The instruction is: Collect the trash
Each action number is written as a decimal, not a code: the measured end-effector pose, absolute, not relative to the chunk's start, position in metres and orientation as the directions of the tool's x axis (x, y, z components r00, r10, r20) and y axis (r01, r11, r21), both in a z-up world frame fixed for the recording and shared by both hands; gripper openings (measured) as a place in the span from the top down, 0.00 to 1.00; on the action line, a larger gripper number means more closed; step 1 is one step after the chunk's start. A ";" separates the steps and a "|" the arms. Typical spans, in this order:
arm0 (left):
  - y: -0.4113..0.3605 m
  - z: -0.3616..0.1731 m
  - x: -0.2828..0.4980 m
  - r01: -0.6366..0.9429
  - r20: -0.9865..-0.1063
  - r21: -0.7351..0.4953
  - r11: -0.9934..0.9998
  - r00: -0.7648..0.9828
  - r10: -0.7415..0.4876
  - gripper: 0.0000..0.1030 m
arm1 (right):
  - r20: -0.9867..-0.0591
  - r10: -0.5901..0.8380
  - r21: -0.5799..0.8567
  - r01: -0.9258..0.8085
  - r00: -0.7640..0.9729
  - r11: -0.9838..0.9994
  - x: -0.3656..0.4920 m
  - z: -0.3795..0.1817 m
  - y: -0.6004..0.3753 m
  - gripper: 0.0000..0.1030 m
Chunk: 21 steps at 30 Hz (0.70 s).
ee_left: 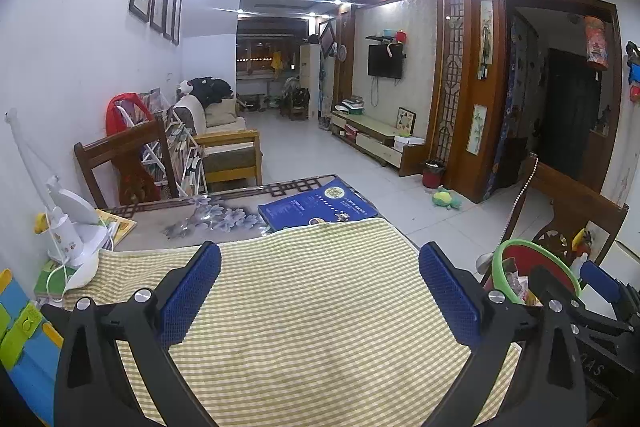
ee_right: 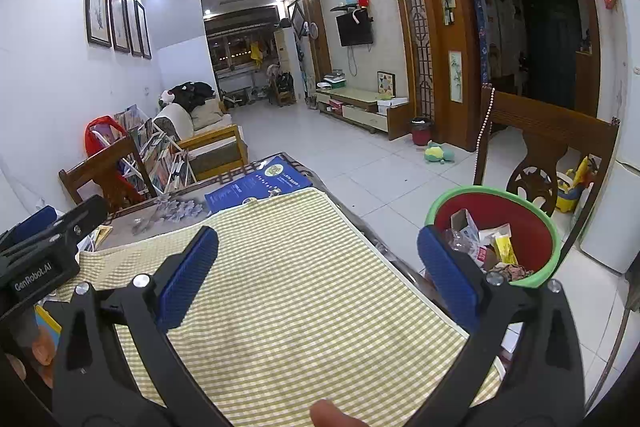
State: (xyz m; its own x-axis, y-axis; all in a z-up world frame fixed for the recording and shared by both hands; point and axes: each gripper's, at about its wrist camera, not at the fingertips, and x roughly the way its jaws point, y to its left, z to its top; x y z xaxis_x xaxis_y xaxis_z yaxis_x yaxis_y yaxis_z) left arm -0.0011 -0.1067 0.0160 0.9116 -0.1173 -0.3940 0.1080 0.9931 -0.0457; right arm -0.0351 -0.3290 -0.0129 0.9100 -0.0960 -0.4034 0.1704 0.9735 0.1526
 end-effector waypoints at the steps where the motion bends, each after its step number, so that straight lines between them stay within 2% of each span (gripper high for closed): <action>1: -0.106 0.016 -0.001 0.108 -0.395 -0.048 0.993 0.911 -0.119 0.08 | -0.406 -0.095 0.152 0.170 0.909 0.974 -0.034 -0.013 -0.329 0.05; 21: -0.104 0.012 0.011 0.105 -0.413 -0.050 0.993 0.903 -0.116 0.08 | -0.428 -0.089 0.147 0.167 0.899 0.975 -0.023 -0.021 -0.334 0.05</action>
State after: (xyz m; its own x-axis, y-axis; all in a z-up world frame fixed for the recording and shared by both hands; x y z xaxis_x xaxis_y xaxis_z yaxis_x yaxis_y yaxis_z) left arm 0.0110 -0.1042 0.0119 0.9032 -0.1159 -0.4133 0.1046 0.9933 -0.0499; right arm -0.0232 -0.3336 -0.0214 0.8993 -0.0893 -0.4282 0.1667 0.9750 0.1466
